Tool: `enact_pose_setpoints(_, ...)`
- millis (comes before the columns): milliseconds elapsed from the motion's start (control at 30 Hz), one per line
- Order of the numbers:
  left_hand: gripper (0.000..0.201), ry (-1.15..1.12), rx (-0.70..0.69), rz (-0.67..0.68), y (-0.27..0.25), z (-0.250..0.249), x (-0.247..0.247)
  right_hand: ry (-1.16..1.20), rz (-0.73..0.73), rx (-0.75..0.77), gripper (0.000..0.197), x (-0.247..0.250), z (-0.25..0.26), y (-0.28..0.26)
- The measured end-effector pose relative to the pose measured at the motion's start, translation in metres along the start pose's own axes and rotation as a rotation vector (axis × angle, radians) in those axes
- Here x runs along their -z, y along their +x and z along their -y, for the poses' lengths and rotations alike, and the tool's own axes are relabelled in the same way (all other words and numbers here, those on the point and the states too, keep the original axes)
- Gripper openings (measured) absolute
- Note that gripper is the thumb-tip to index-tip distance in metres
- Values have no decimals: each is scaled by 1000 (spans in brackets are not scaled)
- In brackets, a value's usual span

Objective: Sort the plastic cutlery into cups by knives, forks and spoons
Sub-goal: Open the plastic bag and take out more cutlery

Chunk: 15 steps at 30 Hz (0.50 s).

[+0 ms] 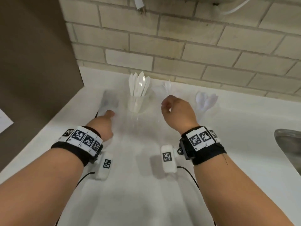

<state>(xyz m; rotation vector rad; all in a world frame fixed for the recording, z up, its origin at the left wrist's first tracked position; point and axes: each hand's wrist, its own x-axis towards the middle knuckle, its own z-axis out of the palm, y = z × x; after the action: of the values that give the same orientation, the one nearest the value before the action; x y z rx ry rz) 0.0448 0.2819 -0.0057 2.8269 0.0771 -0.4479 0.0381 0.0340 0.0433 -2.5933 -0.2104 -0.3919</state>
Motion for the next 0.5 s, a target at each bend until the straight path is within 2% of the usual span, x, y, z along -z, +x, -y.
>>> enact_pose_setpoints(100,67,72,-128,124,-36,-27,-7,35,223,-21,25,-22,12,-14)
enact_pose_setpoints(267,49,183,-361,251,-88,-67,-29,160,369,-96,33,-46,25,-33)
enact_pose_setpoints(333,51,121,-526,338,-105,-74,-32,147,525,-65,57,-45,24,-38)
enact_pose_setpoints(400,52,-8,-620,454,-113,-70,-22,91,655,-18,76,-39,20,-42)
enact_pose_setpoints(433,46,-62,-624,455,-111,-64,-15,97,681,-12,79,-36,17,-44)
enact_pose_setpoints(500,29,-142,-553,325,-97,-46,-5,137,714,-24,77,-29,10,-47)
